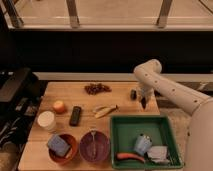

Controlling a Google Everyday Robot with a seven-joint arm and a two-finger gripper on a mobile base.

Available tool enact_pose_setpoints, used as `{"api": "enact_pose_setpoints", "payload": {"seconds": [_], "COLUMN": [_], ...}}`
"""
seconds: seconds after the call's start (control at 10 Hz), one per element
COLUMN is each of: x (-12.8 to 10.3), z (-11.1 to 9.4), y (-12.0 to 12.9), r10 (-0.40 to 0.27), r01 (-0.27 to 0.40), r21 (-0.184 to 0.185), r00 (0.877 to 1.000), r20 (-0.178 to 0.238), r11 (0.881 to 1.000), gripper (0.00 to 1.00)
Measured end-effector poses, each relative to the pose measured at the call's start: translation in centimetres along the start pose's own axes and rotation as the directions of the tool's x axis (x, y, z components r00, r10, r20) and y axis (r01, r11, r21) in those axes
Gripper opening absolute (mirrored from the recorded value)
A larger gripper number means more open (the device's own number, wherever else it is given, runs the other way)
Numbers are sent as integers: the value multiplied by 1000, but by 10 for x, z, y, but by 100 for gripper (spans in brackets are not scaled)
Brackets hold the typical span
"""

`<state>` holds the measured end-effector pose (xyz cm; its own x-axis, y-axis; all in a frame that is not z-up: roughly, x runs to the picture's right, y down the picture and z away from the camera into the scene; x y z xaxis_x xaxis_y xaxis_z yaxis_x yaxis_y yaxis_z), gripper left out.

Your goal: Wipe table surface with brush

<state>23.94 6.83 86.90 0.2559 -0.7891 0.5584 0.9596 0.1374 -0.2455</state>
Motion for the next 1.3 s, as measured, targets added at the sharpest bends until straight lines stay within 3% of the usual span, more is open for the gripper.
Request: {"api": "enact_pose_setpoints", "payload": {"seconds": [0.2, 0.5, 0.7, 0.9, 1.3], "x": [-5, -33, -54, -73, -63], "z": [-6, -8, -5, 4, 13], "y": [-36, -56, -50, -25, 22], "r10": [-71, -145, -147, -86, 30], "r01": [72, 145, 146, 81, -34], "r21": [19, 59, 82, 92, 52], "r00": [997, 989, 989, 995, 997], "r20": [-14, -10, 8, 49, 74], "r11": [997, 988, 986, 992, 998], "gripper": [0, 0, 0, 0, 0]}}
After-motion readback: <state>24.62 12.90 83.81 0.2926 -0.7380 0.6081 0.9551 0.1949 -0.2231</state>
